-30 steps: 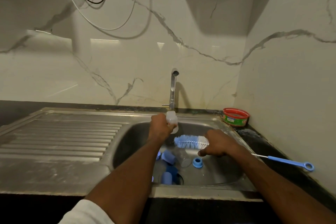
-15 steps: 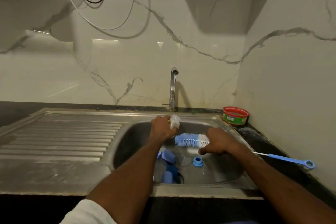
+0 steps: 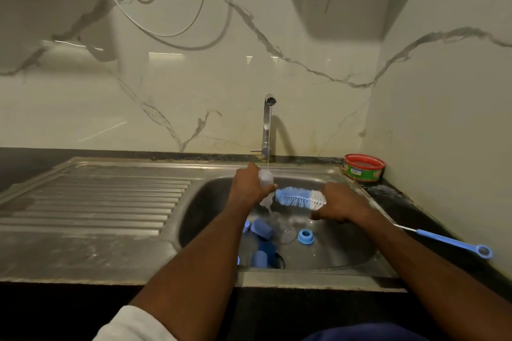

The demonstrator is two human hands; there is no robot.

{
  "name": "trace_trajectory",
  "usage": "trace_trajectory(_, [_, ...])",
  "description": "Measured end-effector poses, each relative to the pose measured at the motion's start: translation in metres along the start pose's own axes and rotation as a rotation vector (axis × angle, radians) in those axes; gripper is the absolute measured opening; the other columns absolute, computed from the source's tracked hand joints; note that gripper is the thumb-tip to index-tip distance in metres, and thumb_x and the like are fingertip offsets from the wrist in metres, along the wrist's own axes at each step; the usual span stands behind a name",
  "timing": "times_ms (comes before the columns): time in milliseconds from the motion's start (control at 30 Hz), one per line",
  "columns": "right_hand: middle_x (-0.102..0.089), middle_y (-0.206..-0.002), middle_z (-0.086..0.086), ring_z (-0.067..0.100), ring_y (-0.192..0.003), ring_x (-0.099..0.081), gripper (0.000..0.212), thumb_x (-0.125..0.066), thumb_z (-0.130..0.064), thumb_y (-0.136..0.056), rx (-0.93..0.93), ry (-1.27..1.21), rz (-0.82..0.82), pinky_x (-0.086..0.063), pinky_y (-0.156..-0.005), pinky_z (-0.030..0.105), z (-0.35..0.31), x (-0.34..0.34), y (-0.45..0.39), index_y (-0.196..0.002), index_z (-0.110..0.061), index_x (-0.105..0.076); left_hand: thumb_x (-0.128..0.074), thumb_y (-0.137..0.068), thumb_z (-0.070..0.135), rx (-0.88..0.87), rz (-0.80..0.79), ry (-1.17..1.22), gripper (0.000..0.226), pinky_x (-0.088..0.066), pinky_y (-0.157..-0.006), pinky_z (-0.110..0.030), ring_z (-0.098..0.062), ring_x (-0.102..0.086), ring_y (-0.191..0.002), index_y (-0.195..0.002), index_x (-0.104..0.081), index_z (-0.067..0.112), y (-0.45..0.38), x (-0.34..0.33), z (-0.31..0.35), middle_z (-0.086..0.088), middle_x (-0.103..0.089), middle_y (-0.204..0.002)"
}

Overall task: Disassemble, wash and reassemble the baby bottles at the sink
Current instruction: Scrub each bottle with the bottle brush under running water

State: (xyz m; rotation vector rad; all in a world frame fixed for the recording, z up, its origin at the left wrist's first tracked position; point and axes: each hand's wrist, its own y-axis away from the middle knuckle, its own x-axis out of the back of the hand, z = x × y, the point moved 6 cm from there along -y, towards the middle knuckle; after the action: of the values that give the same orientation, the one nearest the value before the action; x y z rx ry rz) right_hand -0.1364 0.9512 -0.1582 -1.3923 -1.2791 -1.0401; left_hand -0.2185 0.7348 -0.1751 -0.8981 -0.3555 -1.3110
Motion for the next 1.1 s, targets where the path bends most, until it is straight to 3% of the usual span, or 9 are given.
trace_trajectory(133, [-0.064, -0.12, 0.004, 0.017, -0.101, -0.059, 0.063, -0.082, -0.05, -0.078, -0.024, -0.036, 0.009, -0.047, -0.082, 0.028, 0.002, -0.002, -0.002, -0.127, -0.018, -0.057, -0.087, -0.075, 0.044, -0.009, -0.011, -0.027, 0.068, -0.053, -0.095, -0.038, -0.021, -0.058, -0.112, -0.129, -0.053, 0.019, 0.002, 0.0, -0.001, -0.005, -0.062, -0.125])
trace_trajectory(267, [-0.063, -0.092, 0.0, 0.017, -0.084, -0.058, 0.06, -0.071, -0.07, -0.077, 0.007, -0.137, 0.0, -0.043, -0.074, 0.029, -0.007, -0.005, -0.001, -0.103, -0.016, -0.063, -0.087, -0.075, 0.041, -0.045, -0.009, -0.112, 0.063, -0.053, -0.093, -0.036, -0.018, -0.058, -0.109, -0.126, -0.055, 0.024, 0.008, 0.005, 0.003, -0.002, -0.063, -0.122])
trace_trajectory(433, [-0.06, -0.136, 0.007, 0.02, -0.118, -0.057, 0.044, -0.052, -0.043, -0.102, 0.069, -0.177, 0.105, -0.043, -0.101, 0.032, -0.018, -0.002, 0.001, -0.137, -0.017, -0.057, -0.083, -0.081, 0.033, -0.109, -0.007, -0.215, 0.054, -0.048, -0.099, -0.034, -0.018, -0.057, -0.115, -0.127, -0.057, 0.023, 0.007, 0.019, 0.017, -0.002, -0.061, -0.125])
trace_trajectory(533, [-0.066, -0.126, 0.004, 0.018, -0.11, -0.062, 0.034, -0.057, -0.038, -0.099, 0.143, -0.082, 0.213, -0.045, -0.087, 0.027, -0.02, 0.018, 0.005, -0.13, -0.023, -0.061, -0.082, -0.082, 0.033, -0.13, -0.028, -0.259, 0.053, -0.048, -0.098, -0.034, -0.018, -0.057, -0.114, -0.127, -0.057, 0.022, 0.01, 0.032, 0.016, -0.002, -0.062, -0.125])
trace_trajectory(667, [-0.07, -0.116, 0.0, 0.019, -0.098, -0.064, 0.029, -0.059, -0.04, -0.097, 0.16, -0.056, 0.335, -0.043, -0.076, 0.029, -0.019, 0.036, 0.01, -0.124, -0.03, -0.063, -0.082, -0.078, 0.048, -0.171, 0.086, -0.239, 0.063, -0.05, -0.094, -0.035, -0.017, -0.057, -0.114, -0.131, -0.055, 0.026, 0.02, 0.048, 0.001, 0.001, -0.062, -0.126])
trace_trajectory(800, [-0.072, -0.11, 0.001, 0.017, -0.084, -0.059, 0.03, -0.062, -0.044, -0.093, 0.152, 0.084, 0.152, -0.04, -0.07, 0.027, -0.017, 0.013, 0.006, -0.117, -0.026, -0.069, -0.082, -0.07, 0.058, -0.046, -0.03, -0.294, 0.07, -0.053, -0.09, -0.036, -0.018, -0.062, -0.11, -0.129, -0.058, 0.03, 0.025, 0.045, -0.026, 0.001, -0.065, -0.125])
trace_trajectory(867, [-0.072, -0.111, 0.001, 0.016, -0.083, -0.058, 0.031, -0.062, -0.042, -0.094, 0.165, 0.066, 0.177, -0.039, -0.07, 0.026, -0.017, 0.015, 0.006, -0.118, -0.025, -0.069, -0.082, -0.072, 0.056, -0.082, 0.038, -0.295, 0.067, -0.051, -0.089, -0.036, -0.019, -0.061, -0.112, -0.129, -0.058, 0.03, 0.027, 0.052, -0.022, 0.002, -0.064, -0.125])
trace_trajectory(1000, [-0.073, -0.109, 0.001, 0.024, -0.094, -0.067, 0.032, -0.059, -0.048, -0.095, 0.183, 0.012, 0.438, -0.044, -0.07, 0.031, -0.017, 0.042, 0.006, -0.118, -0.028, -0.066, -0.076, -0.078, 0.058, -0.296, 0.387, -0.158, 0.067, -0.055, -0.088, -0.04, -0.018, -0.06, -0.111, -0.134, -0.054, 0.029, 0.035, 0.082, 0.009, 0.004, -0.063, -0.125])
trace_trajectory(1100, [-0.072, -0.108, 0.0, 0.019, -0.088, -0.063, 0.035, -0.059, -0.052, -0.096, 0.169, -0.007, 0.335, -0.043, -0.071, 0.029, -0.015, 0.036, 0.005, -0.12, -0.028, -0.067, -0.075, -0.078, 0.06, -0.315, 0.399, -0.172, 0.067, -0.054, -0.085, -0.035, -0.015, -0.06, -0.108, -0.133, -0.053, 0.029, 0.037, 0.082, 0.009, 0.004, -0.062, -0.124])
